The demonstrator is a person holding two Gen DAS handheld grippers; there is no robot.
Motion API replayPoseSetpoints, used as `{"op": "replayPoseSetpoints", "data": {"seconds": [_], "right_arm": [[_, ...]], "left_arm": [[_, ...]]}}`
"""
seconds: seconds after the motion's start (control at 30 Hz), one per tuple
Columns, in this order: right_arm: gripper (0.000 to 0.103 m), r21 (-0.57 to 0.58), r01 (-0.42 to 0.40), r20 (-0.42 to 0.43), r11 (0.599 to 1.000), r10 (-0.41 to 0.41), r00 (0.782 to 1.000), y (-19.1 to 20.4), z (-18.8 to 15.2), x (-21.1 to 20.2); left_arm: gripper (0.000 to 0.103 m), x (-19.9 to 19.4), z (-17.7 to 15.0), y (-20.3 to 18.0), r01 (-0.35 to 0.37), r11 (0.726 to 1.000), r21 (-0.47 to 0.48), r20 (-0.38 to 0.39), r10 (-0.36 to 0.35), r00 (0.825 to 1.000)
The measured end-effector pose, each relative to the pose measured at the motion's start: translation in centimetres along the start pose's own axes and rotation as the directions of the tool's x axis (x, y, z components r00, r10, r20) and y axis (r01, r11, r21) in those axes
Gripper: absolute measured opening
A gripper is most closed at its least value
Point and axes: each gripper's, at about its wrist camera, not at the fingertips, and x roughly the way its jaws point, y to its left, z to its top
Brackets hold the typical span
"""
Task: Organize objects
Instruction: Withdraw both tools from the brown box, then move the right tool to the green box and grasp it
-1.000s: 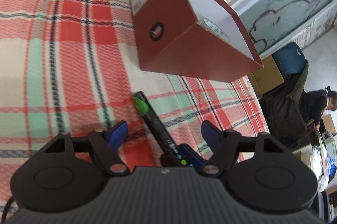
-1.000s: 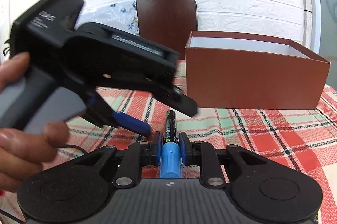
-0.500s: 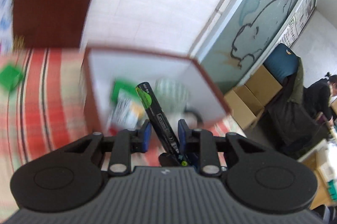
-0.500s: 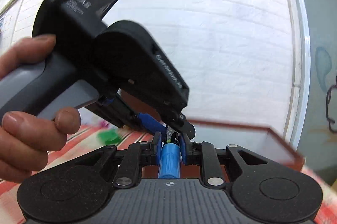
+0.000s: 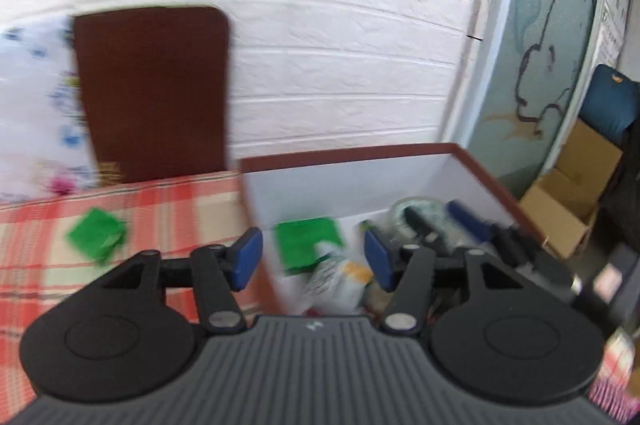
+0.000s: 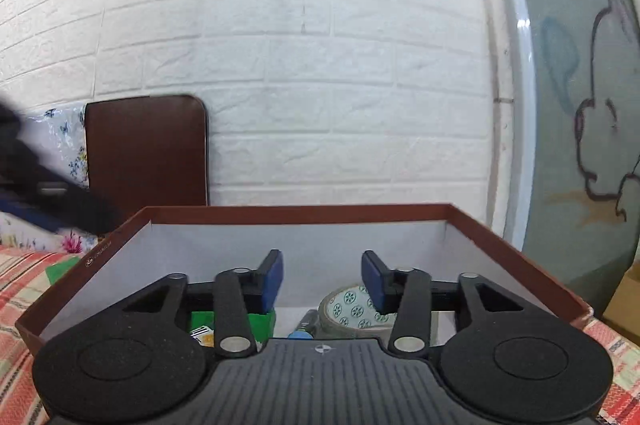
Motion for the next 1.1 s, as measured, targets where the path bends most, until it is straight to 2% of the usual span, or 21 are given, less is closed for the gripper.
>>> {"op": "replayPoseSetpoints", "data": {"seconds": [0.1,0.2,0.27,0.4,0.47,0.53,0.63,0.7,0.73,0.77,0.83,0.87,0.93,1.1], "right_arm": [[0.050,-0.030,-0.008,0.036,1.000,0.009,0.999,1.2,0.3,-0.9],[0.051,-0.051,0.013,0.083,0.999,-0.009,0.997,1.1,0.9,-0.6],[0.053,-0.056,0.021,0.102,0.998,-0.015,0.995,1.4,1.4,-1.4],[0.058,-0.041,-0.013,0.134,0.999,0.018,0.991,3.3,2.4,-4.9],[0.060,-0.058,-0.059,0.161,0.997,0.068,0.985,5.2,2.8,-6.6],[0.063,-0.086,-0.125,0.180,0.989,0.138,0.974,7.5,3.2,-8.2],[0.064,-0.108,-0.273,0.145,0.956,0.287,0.947,11.2,3.5,-9.7],[0.064,-0.115,-0.369,0.089,0.922,0.379,0.921,13.7,3.2,-10.2],[0.064,-0.119,-0.415,0.049,0.902,0.423,0.905,15.0,2.9,-10.3],[0.064,-0.123,-0.455,0.007,0.882,0.459,0.888,16.2,2.6,-10.3],[0.063,-0.133,-0.519,-0.069,0.845,0.514,0.855,18.3,1.7,-10.2],[0.063,-0.138,-0.536,-0.099,0.833,0.526,0.844,19.1,1.2,-10.0],[0.063,-0.142,-0.546,-0.147,0.826,0.528,0.837,20.4,0.4,-9.3],[0.063,-0.115,-0.533,-0.285,0.839,0.486,0.826,22.0,-1.0,-6.7]], "left_arm": [[0.067,-4.1,-3.4,3.4,-0.110,0.994,-0.026,0.001,0.110,0.994],[0.068,-7.2,-7.5,8.0,-0.255,0.962,-0.099,-0.063,0.250,0.966],[0.068,-8.9,-10.3,11.5,-0.347,0.922,-0.169,-0.122,0.330,0.936],[0.068,-12.3,-15.2,17.5,-0.504,0.826,-0.253,-0.194,0.467,0.863],[0.068,-13.3,-16.8,19.7,-0.548,0.788,-0.280,-0.212,0.506,0.836],[0.068,-13.6,-18.0,21.1,-0.570,0.765,-0.301,-0.223,0.525,0.822],[0.071,-13.2,-19.5,21.9,-0.581,0.759,-0.293,-0.224,0.537,0.814],[0.083,-13.1,-20.4,21.2,-0.600,0.765,-0.233,-0.181,0.572,0.800],[0.083,-13.0,-20.8,20.8,-0.608,0.764,-0.215,-0.159,0.587,0.794],[0.084,-13.0,-20.9,20.5,-0.611,0.763,-0.211,-0.148,0.593,0.791],[0.086,-13.0,-20.9,20.7,-0.601,0.769,-0.220,-0.145,0.583,0.799],[0.089,-13.1,-20.9,20.9,-0.591,0.774,-0.228,-0.142,0.574,0.807],[0.092,-13.1,-21.0,21.0,-0.574,0.784,-0.235,-0.138,0.558,0.818],[0.100,-12.9,-21.0,21.3,-0.541,0.804,-0.246,-0.133,0.525,0.841]]}}
